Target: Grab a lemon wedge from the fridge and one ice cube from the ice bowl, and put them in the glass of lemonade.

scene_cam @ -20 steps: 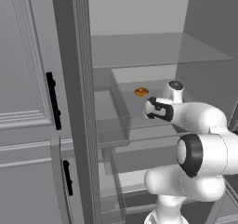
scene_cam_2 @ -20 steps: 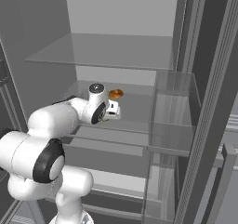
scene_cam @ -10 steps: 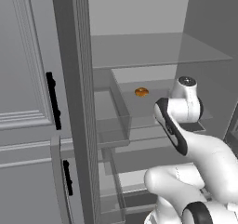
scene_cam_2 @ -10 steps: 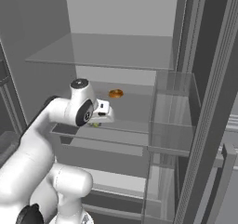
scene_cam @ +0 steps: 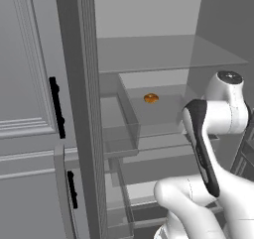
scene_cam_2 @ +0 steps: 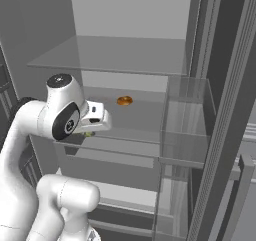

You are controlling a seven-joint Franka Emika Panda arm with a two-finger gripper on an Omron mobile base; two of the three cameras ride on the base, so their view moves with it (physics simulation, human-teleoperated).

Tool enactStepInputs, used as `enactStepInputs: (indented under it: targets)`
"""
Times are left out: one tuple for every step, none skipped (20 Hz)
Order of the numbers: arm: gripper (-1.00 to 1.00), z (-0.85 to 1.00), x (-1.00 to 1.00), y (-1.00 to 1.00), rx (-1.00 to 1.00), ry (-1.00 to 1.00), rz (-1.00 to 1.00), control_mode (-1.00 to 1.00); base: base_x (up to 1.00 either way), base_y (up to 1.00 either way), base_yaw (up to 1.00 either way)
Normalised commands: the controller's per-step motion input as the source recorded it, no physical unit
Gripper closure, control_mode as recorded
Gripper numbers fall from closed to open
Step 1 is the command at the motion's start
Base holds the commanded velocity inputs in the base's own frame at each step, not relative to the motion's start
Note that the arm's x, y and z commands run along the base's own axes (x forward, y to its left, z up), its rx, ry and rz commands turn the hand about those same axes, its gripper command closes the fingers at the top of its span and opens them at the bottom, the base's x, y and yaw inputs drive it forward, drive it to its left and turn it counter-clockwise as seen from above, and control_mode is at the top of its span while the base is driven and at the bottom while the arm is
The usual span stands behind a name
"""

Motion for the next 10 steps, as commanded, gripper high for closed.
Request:
enactStepInputs:
  targets:
    - [1.0, 1.0, -0.68, 0.16, 0.0, 0.0, 0.04, -1.0, 0.0, 0.0, 0.0]
    - [1.0, 1.0, -0.63, 0.17, 0.0, 0.0, 0.02, -1.0, 0.0, 0.0, 0.0]
    - [1.0, 0.97, -0.56, 0.16, 0.0, 0.0, 0.01, -1.0, 0.0, 0.0, 0.0]
    - [1.0, 0.9, -0.66, 0.07, 0.0, -0.03, 0.03, -1.0, 0.0, 0.0, 0.0]
    - [1.0, 0.78, -0.71, 0.0, 0.0, -0.08, 0.04, -1.0, 0.0, 0.0, 0.0]
    - [1.0, 0.7, -0.76, 0.0, 0.01, -0.09, 0.07, -1.0, 0.0, 0.0, 0.0]
    - [1.0, 0.46, -0.75, 0.0, 0.03, -0.1, 0.07, -1.0, 0.0, 0.0, 0.0]
    - [1.0, 0.31, -0.74, 0.0, 0.04, -0.12, 0.07, -1.0, 0.0, 0.0, 0.0]
    - [1.0, 0.04, -0.6, 0.0, 0.03, -0.11, 0.07, -1.0, 0.0, 0.0, 0.0]
    - [1.0, 0.0, 0.0, 0.0, 0.0, 0.0, 0.0, -1.0, 0.0, 0.0, 0.0]
